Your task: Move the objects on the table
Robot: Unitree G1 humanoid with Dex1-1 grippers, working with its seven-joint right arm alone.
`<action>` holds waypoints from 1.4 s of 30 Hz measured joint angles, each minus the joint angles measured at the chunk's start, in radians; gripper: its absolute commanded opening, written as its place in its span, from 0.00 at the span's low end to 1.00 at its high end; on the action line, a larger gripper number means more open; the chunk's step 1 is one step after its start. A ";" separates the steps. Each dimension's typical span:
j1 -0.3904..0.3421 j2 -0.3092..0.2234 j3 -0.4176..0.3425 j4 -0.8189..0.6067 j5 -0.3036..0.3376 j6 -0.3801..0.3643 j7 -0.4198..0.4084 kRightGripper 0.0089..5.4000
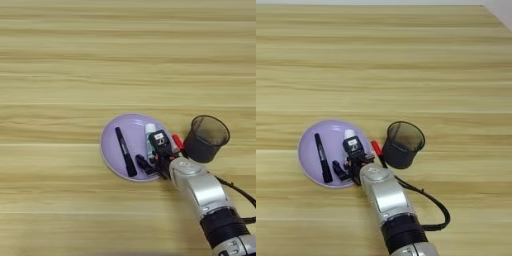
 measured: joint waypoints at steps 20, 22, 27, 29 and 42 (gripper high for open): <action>0.000 -0.002 0.000 0.000 0.000 0.000 -0.001 0.31; 0.000 -0.002 0.000 0.000 0.000 0.000 -0.001 0.31; 0.000 -0.002 0.000 0.000 0.000 0.000 -0.001 0.31; 0.000 -0.002 -0.001 0.000 0.001 0.000 0.000 0.31; 0.001 0.010 -0.030 -0.001 0.029 -0.008 -0.001 0.31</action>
